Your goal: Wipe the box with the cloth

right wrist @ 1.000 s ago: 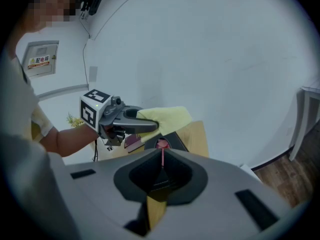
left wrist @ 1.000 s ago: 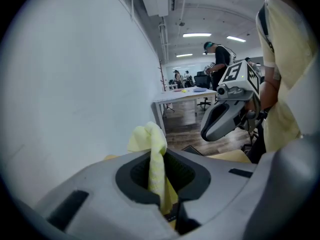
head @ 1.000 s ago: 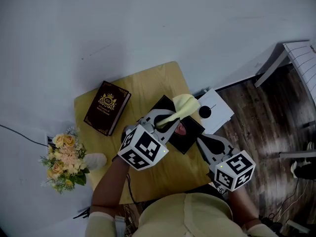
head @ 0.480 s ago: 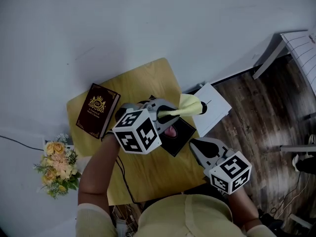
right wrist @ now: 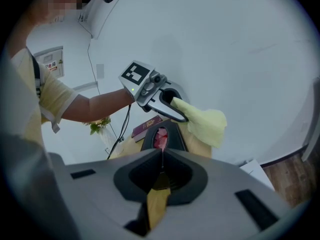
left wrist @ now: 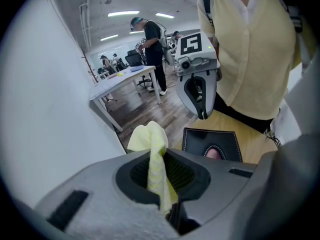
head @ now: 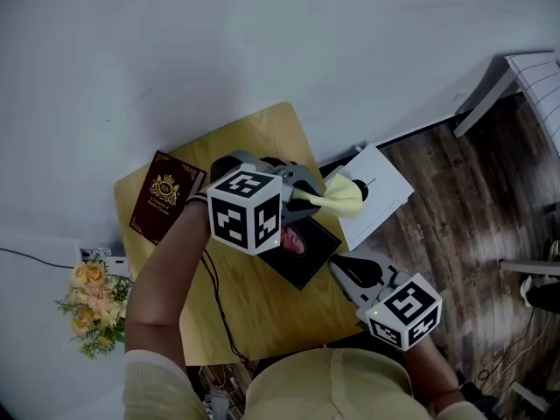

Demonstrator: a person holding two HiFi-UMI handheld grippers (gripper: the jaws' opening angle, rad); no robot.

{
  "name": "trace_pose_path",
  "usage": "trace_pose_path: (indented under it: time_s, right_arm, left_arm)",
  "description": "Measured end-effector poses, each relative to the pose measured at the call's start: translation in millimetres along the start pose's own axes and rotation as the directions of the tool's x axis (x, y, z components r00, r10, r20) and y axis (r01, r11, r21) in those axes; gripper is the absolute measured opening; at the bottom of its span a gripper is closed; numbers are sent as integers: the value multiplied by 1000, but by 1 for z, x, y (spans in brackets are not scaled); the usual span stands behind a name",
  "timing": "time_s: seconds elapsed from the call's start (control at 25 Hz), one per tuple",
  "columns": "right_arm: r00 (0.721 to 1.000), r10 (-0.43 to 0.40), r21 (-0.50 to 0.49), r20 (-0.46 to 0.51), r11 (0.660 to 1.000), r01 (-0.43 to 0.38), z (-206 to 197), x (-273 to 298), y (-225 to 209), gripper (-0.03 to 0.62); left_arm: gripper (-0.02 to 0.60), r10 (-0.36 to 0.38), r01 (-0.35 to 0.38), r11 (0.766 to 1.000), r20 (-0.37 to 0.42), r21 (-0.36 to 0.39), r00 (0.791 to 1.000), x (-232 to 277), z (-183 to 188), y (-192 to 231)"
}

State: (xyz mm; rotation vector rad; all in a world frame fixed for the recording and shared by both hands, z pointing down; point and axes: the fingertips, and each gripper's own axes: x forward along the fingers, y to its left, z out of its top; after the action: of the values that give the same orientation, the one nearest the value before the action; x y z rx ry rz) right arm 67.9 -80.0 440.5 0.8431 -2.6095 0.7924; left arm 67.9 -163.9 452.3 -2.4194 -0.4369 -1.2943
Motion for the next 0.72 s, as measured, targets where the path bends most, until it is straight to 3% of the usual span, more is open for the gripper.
trace_pose_path:
  time_s: [0.44, 0.56, 0.72]
  right_arm:
    - [999, 46, 15, -12, 999, -46, 0, 7, -14, 31]
    - [999, 50, 19, -10, 999, -49, 1, 8, -18, 31]
    - [999, 48, 24, -11, 999, -48, 1, 8, -23, 31]
  left_arm:
    - [35, -186, 188, 979, -37, 83, 982, 32, -12, 6]
    - [35, -259, 263, 958, -51, 116, 965, 41, -13, 0]
    - [35, -369, 378, 915, -87, 139, 925, 49, -17, -12]
